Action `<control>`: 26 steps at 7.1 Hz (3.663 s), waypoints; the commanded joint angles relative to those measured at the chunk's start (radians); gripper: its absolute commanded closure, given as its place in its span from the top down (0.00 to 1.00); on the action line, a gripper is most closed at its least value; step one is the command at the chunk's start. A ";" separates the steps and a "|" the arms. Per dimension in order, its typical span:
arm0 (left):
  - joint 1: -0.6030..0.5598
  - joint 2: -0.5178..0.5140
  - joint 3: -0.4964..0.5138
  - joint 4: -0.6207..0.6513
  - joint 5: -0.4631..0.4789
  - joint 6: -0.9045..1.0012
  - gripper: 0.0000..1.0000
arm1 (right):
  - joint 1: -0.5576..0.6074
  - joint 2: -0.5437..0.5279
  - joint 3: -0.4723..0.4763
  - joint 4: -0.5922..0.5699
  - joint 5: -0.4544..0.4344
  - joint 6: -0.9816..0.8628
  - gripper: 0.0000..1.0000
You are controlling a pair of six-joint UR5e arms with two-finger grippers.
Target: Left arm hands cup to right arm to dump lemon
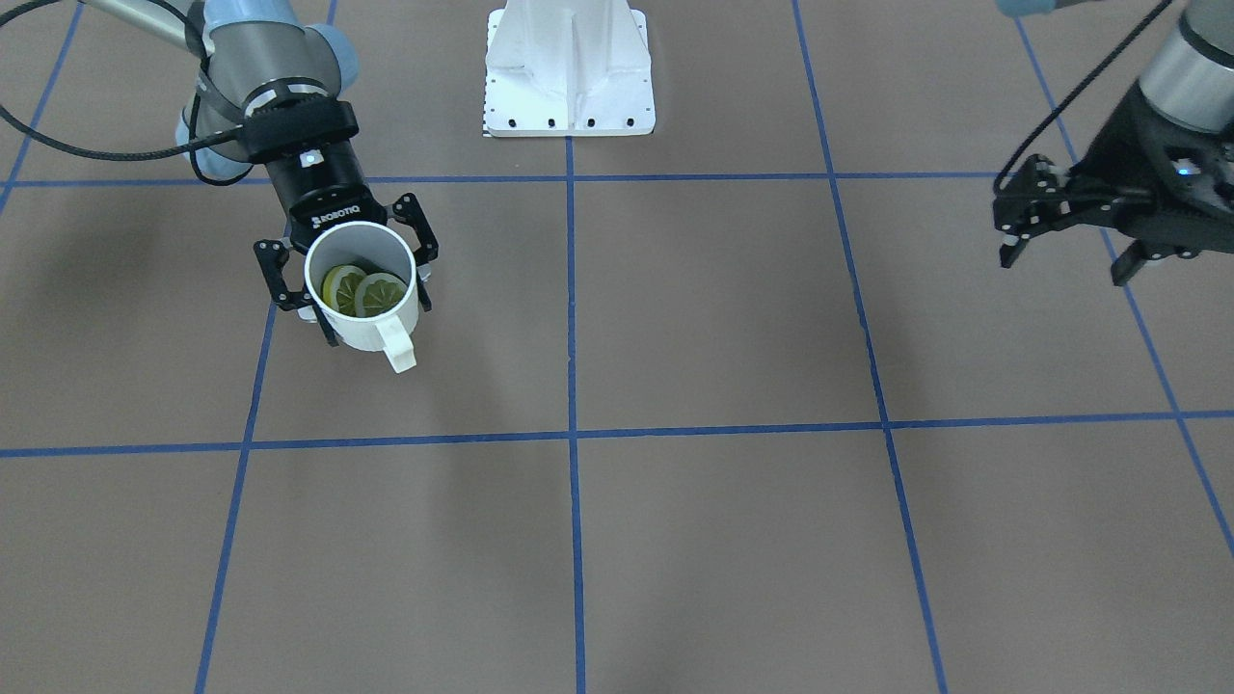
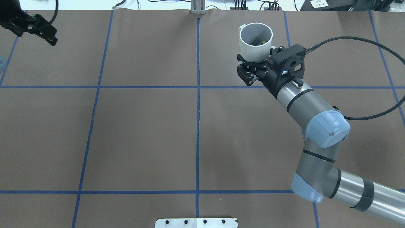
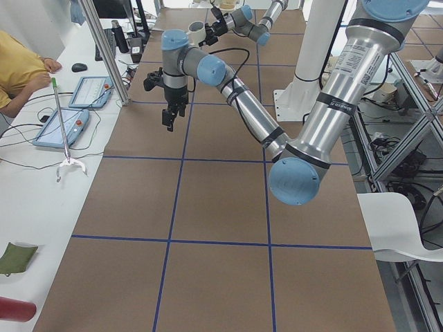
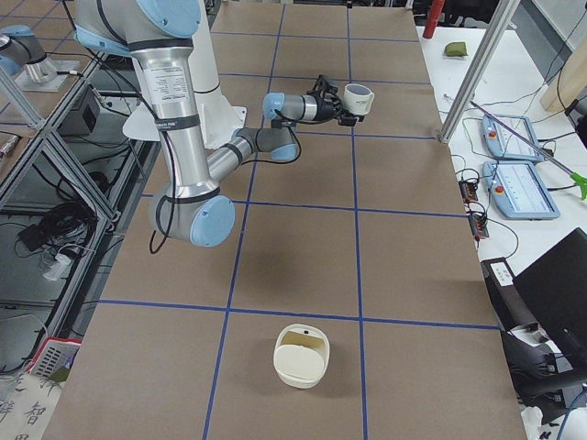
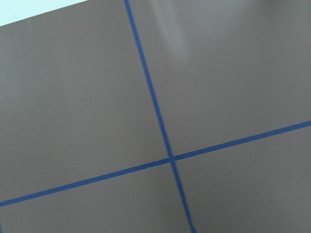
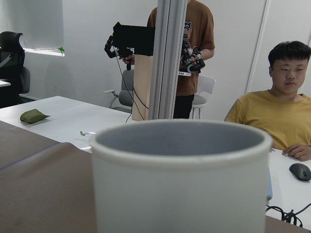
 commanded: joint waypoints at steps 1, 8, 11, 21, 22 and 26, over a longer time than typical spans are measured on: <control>-0.052 0.057 0.002 -0.002 -0.107 0.021 1.00 | 0.007 -0.202 0.159 0.003 0.010 0.096 0.00; -0.044 0.041 -0.010 -0.009 -0.119 -0.062 1.00 | 0.018 -0.637 -0.155 0.828 -0.005 0.530 0.00; -0.041 0.040 -0.010 -0.014 -0.119 -0.062 1.00 | 0.064 -0.636 -0.455 1.168 0.004 0.702 0.00; -0.039 0.021 -0.036 -0.014 -0.133 -0.102 1.00 | 0.259 -0.573 -0.771 1.486 0.050 1.516 0.00; -0.039 0.021 -0.036 -0.014 -0.133 -0.102 1.00 | 0.289 -0.538 -0.790 1.530 0.048 1.603 0.00; -0.039 0.011 -0.038 -0.014 -0.133 -0.102 1.00 | 0.333 -0.530 -0.805 1.624 0.042 1.858 0.00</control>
